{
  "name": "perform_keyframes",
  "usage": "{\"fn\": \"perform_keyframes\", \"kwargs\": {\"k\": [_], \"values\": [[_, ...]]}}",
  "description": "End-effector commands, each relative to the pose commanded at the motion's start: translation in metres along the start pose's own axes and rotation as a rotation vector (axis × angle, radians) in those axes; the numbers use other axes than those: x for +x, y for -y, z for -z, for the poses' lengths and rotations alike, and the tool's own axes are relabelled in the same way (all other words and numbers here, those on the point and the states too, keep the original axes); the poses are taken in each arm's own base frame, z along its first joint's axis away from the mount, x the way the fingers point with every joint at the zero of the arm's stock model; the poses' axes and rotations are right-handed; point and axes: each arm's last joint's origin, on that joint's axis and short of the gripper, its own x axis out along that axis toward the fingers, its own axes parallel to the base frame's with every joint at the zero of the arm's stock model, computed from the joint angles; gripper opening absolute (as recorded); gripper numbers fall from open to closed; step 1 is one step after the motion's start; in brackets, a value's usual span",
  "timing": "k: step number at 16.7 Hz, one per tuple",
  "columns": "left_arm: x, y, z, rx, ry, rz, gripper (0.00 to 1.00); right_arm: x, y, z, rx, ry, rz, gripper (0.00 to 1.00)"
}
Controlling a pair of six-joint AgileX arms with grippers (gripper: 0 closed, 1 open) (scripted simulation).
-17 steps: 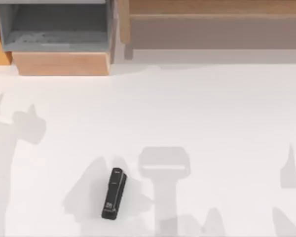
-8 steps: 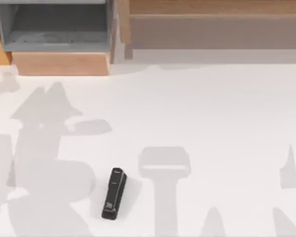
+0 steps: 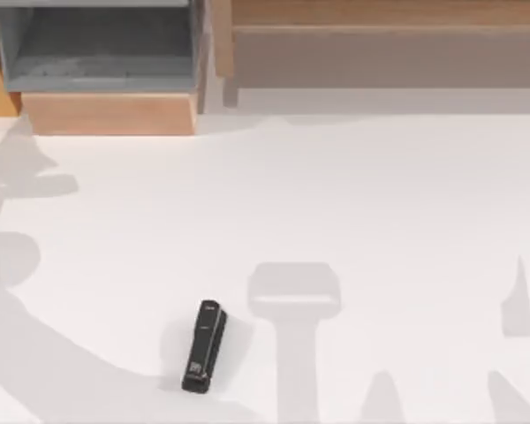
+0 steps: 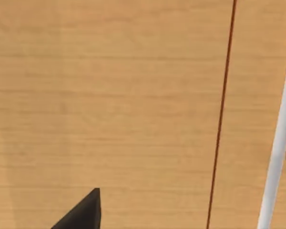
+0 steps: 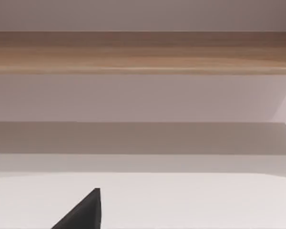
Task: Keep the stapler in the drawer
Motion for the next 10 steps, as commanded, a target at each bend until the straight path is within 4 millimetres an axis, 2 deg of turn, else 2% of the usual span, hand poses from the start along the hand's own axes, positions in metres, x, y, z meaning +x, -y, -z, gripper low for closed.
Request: {"fn": "perform_keyframes", "kwargs": {"k": [2, 8, 10], "values": [[0.002, 0.0061, 0.0028, 0.018, 0.0, -0.002, 1.0, 0.0, 0.0, 0.0, 0.0, 0.0, 0.0, 1.0], [0.0029, 0.0063, 0.0006, 0.016, 0.003, 0.001, 1.0, 0.0, 0.0, 0.0, 0.0, 0.0, 0.0, 1.0], [0.0088, 0.0057, 0.0019, 0.018, 0.001, -0.002, 1.0, 0.0, 0.0, 0.0, 0.0, 0.0, 0.0, 1.0]]}}
